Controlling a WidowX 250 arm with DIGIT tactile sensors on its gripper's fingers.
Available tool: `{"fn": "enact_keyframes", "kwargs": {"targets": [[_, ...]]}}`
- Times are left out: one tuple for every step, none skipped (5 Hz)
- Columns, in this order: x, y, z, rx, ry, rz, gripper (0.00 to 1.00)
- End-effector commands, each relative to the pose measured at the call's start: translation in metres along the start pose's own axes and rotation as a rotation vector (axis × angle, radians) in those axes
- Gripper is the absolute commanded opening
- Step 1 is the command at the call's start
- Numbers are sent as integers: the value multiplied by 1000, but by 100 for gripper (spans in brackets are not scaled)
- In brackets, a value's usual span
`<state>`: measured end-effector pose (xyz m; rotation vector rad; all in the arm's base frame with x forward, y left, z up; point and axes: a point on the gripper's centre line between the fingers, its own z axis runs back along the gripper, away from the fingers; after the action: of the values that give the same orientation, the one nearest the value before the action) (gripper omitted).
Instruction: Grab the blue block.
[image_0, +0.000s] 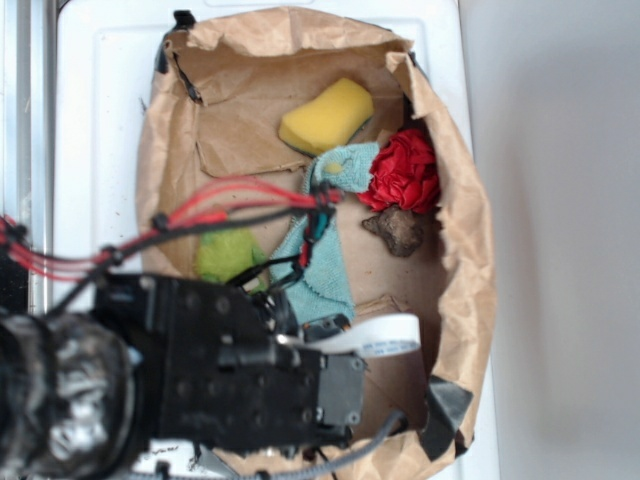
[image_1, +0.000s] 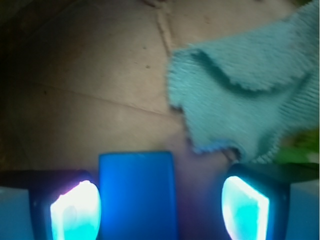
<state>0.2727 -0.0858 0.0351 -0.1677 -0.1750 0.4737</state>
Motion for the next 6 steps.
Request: {"fn": "enact_keyframes", "kwargs": {"targets": [[2, -11, -24, -11, -18, -27, 100], [2, -10, -21, -17, -23, -17, 71], [1, -11, -21, -23, -29, -2, 0], [1, -12, -21, -28, -36, 14, 0], [0, -12, -22, -29, -42, 22, 0], [10, -3, 0, -13, -63, 31, 0]]}}
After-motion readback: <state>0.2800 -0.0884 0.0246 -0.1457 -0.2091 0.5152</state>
